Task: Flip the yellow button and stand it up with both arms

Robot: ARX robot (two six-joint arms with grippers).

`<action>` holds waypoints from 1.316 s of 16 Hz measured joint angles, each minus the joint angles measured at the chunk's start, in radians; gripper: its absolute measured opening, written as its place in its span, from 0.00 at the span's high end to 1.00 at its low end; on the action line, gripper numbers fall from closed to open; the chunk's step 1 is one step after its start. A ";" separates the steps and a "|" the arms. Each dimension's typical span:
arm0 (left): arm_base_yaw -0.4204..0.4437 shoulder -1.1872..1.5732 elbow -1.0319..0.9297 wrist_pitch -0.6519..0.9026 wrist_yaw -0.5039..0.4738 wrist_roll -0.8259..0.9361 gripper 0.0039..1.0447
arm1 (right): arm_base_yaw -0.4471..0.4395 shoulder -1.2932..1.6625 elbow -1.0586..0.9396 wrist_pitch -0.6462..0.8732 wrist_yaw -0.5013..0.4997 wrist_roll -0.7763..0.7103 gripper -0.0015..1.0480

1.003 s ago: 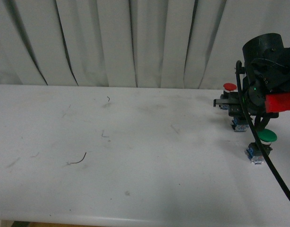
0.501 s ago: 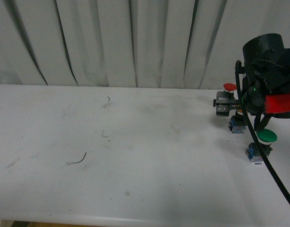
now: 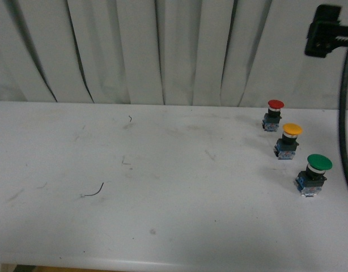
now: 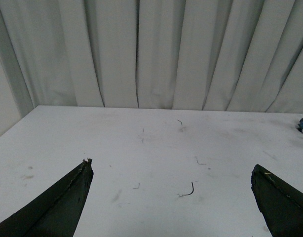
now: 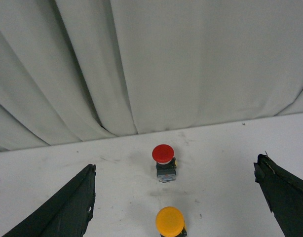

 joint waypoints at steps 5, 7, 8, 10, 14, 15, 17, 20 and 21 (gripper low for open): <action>0.000 0.000 0.000 0.000 0.000 0.000 0.06 | -0.001 -0.745 -0.636 0.078 -0.018 -0.127 0.53; 0.000 0.000 0.000 0.000 0.000 0.000 0.06 | 0.003 -1.032 -0.863 0.009 -0.025 -0.139 0.76; 0.000 0.000 0.000 0.000 0.000 0.000 0.06 | -0.048 -1.112 -0.904 0.007 -0.085 -0.142 0.88; 0.000 0.000 0.000 0.000 0.000 0.000 0.06 | -0.088 -1.183 -0.932 0.002 -0.098 -0.143 0.98; 0.000 0.000 0.000 0.000 0.000 0.000 0.06 | -0.082 -1.305 -1.004 -0.062 -0.106 -0.143 0.98; 0.000 0.000 0.000 0.000 0.000 0.000 0.06 | -0.082 -1.332 -1.016 -0.076 -0.106 -0.143 0.98; 0.000 0.000 0.000 0.000 0.000 0.000 0.06 | -0.082 -1.386 -1.035 -0.119 -0.106 -0.143 0.98; 0.000 0.000 0.000 0.000 0.000 0.000 0.06 | -0.082 -1.457 -1.065 -0.129 -0.106 -0.143 0.98; 0.000 0.000 0.000 0.000 0.000 0.000 0.06 | -0.082 -1.477 -1.077 -0.167 -0.106 -0.143 0.98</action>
